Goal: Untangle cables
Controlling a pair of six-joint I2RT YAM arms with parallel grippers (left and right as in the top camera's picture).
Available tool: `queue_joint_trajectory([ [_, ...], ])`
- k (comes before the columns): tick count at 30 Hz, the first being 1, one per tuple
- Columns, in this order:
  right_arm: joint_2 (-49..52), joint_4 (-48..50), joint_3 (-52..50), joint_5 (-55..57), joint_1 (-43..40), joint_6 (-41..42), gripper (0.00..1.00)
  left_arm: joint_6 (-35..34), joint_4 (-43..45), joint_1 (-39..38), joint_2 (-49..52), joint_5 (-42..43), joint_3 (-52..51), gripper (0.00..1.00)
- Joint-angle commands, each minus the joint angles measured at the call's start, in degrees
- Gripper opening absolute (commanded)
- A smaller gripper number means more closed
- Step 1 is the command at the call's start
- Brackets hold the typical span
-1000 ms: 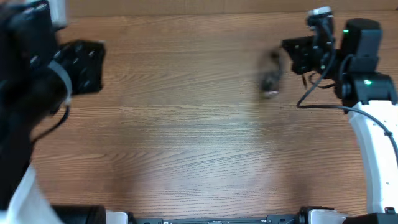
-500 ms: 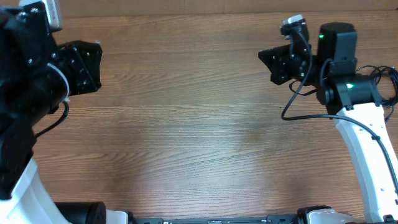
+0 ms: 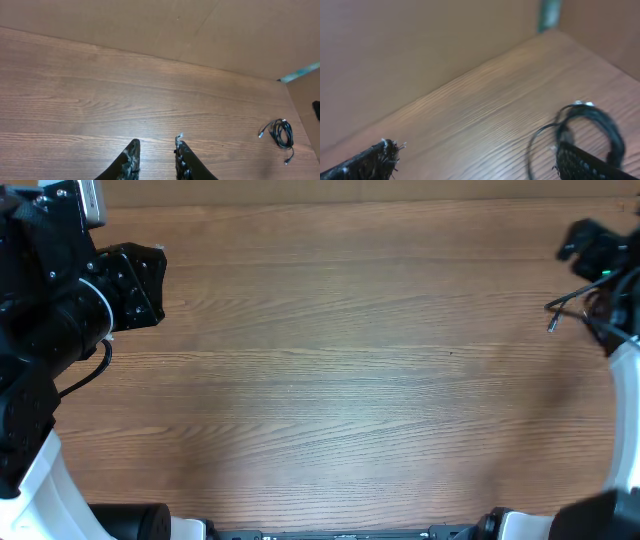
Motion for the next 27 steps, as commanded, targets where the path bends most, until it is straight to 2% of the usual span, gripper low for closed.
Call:
queue_joint_trajectory([
  [1, 6.36, 2.1, 1.05, -2.71, -4.0, 4.48, 1.0, 1.07, 0.09, 0.39, -0.63, 2.47, 0.31, 0.22],
  [3, 10.12, 2.95, 1.05, -0.55, -6.23, 10.93, 1.0, 1.05, 0.09, 0.39, -0.63, 3.74, 0.33, 0.23],
  [6, 14.99, 3.34, 1.05, 1.44, -9.09, 22.6, 0.95, 1.03, 0.09, 0.39, -0.63, 6.01, 0.31, 0.23],
  [10, 20.35, 4.66, 1.05, -0.5, -11.82, 32.33, 0.9, 1.03, 0.09, 0.39, -0.63, 7.43, 0.31, 0.22],
  [14, 24.13, 5.27, 1.05, -0.37, -13.42, 36.09, 0.9, 1.03, 0.09, 0.39, -0.63, 7.61, 0.33, 0.21],
  [21, 29.16, 2.62, 1.05, -0.24, -15.98, 37.99, 0.86, 1.03, 0.09, 0.42, -0.63, 7.58, 0.33, 0.21],
  [27, 33.86, 0.48, 1.05, -0.76, -18.36, 40.83, 0.93, 1.03, 0.09, -0.11, -0.63, 7.63, 0.31, 0.2],
])
